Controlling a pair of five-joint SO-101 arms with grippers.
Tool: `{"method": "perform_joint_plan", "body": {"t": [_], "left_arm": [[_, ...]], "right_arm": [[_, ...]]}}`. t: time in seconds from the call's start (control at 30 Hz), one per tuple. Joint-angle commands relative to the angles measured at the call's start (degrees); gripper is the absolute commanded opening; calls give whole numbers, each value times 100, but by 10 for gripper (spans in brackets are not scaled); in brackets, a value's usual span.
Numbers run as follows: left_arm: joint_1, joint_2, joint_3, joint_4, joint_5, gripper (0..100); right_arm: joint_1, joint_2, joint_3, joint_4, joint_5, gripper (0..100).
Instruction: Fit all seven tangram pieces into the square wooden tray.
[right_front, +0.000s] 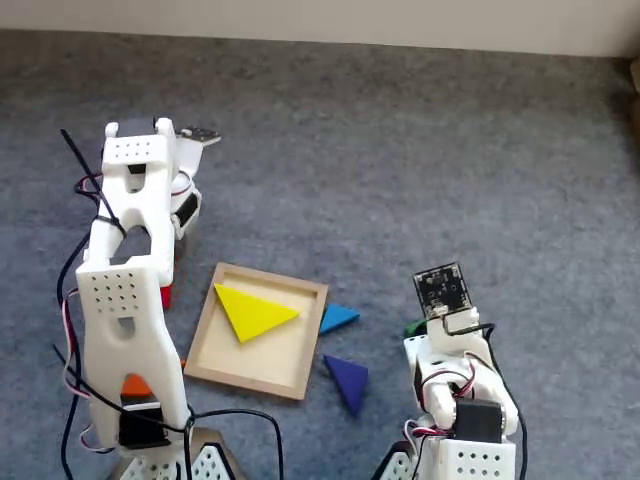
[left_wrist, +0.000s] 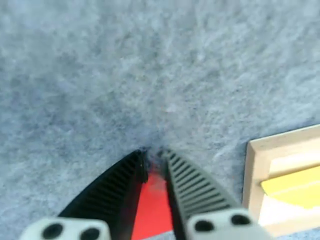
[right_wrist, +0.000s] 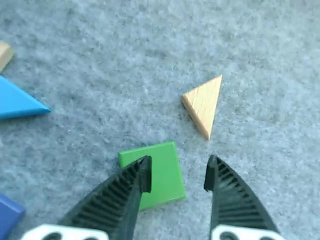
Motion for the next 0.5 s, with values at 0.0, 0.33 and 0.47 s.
{"method": "perform_joint_plan", "body": {"t": [0.0,0.33,0.47], "left_arm": [[-40,-954,22,26,211,39],[-514,-3582,2158,0,-888,236],[-1007,-3820,2571,-9,-1618,245]], "right_arm": [[75,-84,532,31,123,180],[75,-84,532,31,123,180],[75,-84,532,31,123,180]]}}
